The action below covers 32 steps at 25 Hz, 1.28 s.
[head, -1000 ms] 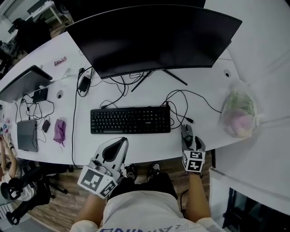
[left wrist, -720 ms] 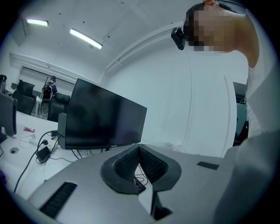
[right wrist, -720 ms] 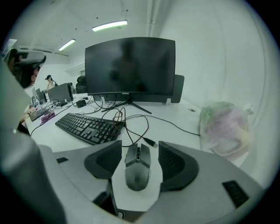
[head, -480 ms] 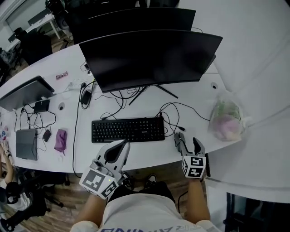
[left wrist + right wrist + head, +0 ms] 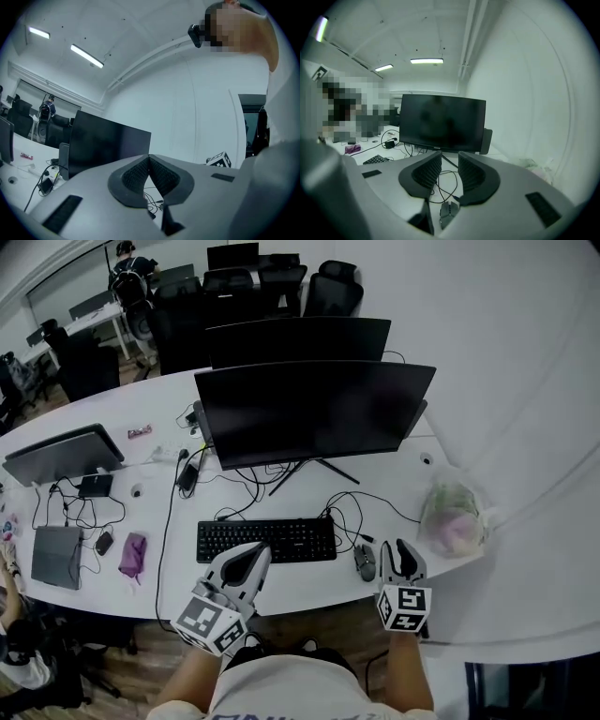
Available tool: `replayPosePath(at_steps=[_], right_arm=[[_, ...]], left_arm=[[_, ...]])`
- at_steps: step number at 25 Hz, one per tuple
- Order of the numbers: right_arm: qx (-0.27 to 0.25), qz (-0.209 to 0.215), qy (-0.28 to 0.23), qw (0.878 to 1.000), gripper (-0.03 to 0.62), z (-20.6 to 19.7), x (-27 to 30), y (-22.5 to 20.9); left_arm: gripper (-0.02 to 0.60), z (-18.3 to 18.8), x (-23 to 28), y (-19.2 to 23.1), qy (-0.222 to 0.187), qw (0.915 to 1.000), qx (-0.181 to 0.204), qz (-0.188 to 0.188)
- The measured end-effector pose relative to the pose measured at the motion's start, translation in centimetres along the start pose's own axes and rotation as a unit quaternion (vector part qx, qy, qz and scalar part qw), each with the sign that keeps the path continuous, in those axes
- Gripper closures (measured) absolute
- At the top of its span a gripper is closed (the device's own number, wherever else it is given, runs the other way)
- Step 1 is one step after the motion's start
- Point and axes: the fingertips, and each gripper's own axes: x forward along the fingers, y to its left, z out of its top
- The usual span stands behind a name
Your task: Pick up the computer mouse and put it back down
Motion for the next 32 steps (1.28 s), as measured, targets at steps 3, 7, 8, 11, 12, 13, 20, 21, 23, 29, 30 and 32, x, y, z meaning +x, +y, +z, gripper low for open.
replayPosePath(at_steps=[3, 7, 8, 11, 12, 13, 20, 21, 23, 29, 30, 32], right_arm=[[-0.021, -0.01, -0.035, 0.999, 0.509, 2.6, -1.3, 0.8], [-0.032, -0.011, -0.081, 0.996, 0.545, 6.0, -3.2, 1.8], [-0.031, -0.009, -0.093, 0.995, 0.548, 6.8, -3.7, 2.0], [-0.024, 0.002, -0.129, 0.991, 0.551, 9.0, -5.5, 2.8], [-0.022, 0.007, -0.14, 0.99, 0.554, 9.7, -6.1, 3.1], [-0.02, 0.012, -0.149, 0.989, 0.557, 10.3, -6.7, 3.5], [-0.004, 0.046, -0.18, 0.983, 0.569, 12.8, -9.5, 5.1], [-0.007, 0.046, -0.178, 0.983, 0.571, 12.7, -9.6, 5.2], [-0.01, 0.044, -0.171, 0.984, 0.572, 12.5, -9.6, 5.2], [-0.011, 0.041, -0.158, 0.987, 0.572, 11.8, -9.8, 5.2], [-0.01, 0.041, -0.156, 0.987, 0.572, 11.7, -9.8, 5.2], [-0.008, 0.042, -0.154, 0.987, 0.572, 11.6, -9.8, 5.2]], left_arm=[[0.574, 1.1, -0.5, -0.1, -0.013, 0.9999, 0.008, -0.005], [0.574, 2.2, -1.0, -0.6, -0.026, 0.9995, 0.016, -0.011], [0.574, 2.3, -1.1, -0.7, -0.029, 0.9994, 0.017, -0.013], [0.575, 2.6, -1.6, -1.0, -0.035, 0.9991, 0.019, -0.017], [0.574, 2.7, -1.8, -1.0, -0.037, 0.999, 0.019, -0.018], [0.574, 2.7, -2.0, -1.1, -0.039, 0.9989, 0.019, -0.018], [0.575, 2.9, -2.8, -1.3, -0.046, 0.9986, 0.019, -0.021], [0.574, 3.0, -2.9, -1.3, -0.046, 0.9985, 0.019, -0.02], [0.574, 3.0, -3.0, -1.3, -0.046, 0.9985, 0.019, -0.02], [0.574, 3.1, -3.0, -1.6, -0.045, 0.9985, 0.018, -0.025], [0.574, 3.1, -3.0, -1.6, -0.046, 0.9985, 0.018, -0.025], [0.574, 3.1, -2.9, -1.7, -0.046, 0.9984, 0.02, -0.026]])
